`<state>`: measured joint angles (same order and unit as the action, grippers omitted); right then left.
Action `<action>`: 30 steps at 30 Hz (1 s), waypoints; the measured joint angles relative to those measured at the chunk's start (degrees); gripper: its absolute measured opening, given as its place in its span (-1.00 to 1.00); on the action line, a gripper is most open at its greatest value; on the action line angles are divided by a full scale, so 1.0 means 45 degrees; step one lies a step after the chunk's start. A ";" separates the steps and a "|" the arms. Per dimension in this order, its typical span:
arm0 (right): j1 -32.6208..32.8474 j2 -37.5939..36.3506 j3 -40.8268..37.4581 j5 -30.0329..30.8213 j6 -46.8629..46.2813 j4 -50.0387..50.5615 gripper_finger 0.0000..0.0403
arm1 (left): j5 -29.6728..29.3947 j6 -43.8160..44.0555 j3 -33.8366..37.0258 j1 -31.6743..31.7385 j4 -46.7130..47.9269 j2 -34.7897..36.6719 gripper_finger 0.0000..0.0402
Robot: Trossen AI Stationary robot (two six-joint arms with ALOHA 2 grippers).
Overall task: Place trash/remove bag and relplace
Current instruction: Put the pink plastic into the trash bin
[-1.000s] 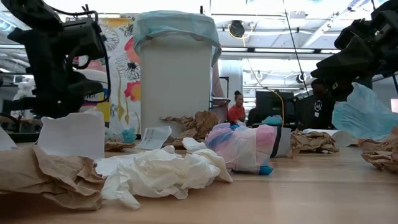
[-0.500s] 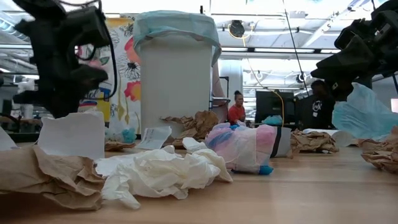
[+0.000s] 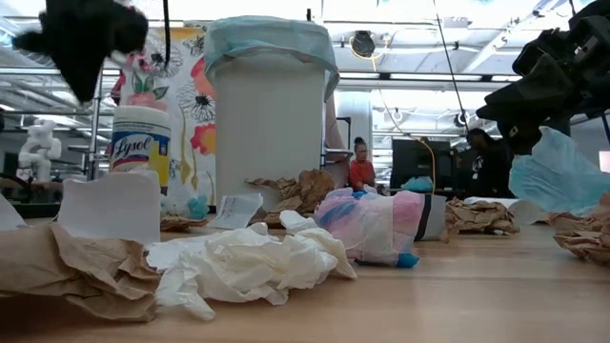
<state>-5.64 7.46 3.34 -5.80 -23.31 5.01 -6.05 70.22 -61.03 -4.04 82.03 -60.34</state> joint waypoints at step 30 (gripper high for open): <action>-0.0002 0.0000 -0.0002 0.0000 0.0000 0.0002 -0.46 | -0.0352 -0.1455 0.1414 -0.0890 -0.1721 -0.1021 -0.16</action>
<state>-5.65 7.46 3.34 -5.80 -23.31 5.02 -7.63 63.67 -54.67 -8.05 74.29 -64.93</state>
